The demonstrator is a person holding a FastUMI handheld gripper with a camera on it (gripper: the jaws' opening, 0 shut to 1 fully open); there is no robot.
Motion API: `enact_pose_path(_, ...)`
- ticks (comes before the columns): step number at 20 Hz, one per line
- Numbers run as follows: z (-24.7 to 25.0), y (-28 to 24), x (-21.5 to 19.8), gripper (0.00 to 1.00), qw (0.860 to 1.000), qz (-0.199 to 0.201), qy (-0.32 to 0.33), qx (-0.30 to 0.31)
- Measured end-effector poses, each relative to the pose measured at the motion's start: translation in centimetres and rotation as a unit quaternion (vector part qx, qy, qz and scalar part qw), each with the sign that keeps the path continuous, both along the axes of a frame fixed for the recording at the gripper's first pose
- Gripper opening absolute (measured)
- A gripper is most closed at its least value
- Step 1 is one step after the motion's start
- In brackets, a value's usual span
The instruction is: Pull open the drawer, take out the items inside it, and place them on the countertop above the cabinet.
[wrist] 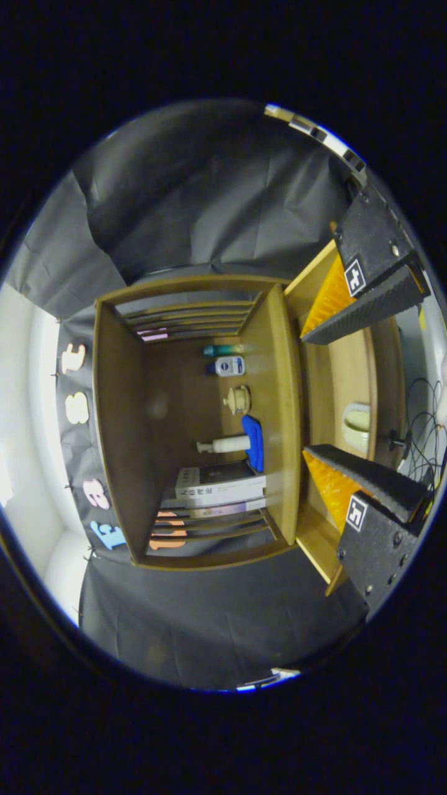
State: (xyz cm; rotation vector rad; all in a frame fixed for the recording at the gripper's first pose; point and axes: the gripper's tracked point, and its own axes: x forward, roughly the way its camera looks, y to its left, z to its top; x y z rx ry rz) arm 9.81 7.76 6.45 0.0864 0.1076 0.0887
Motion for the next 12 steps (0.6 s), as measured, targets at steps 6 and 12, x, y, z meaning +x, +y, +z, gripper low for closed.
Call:
enact_pose_path(6,0.7,3.9,7.6,1.0,0.99,0.017,0.123,-0.066)
enact_pose_path(12,-6.6,7.3,11.2,1.0,0.95,0.061,0.295,-0.08)
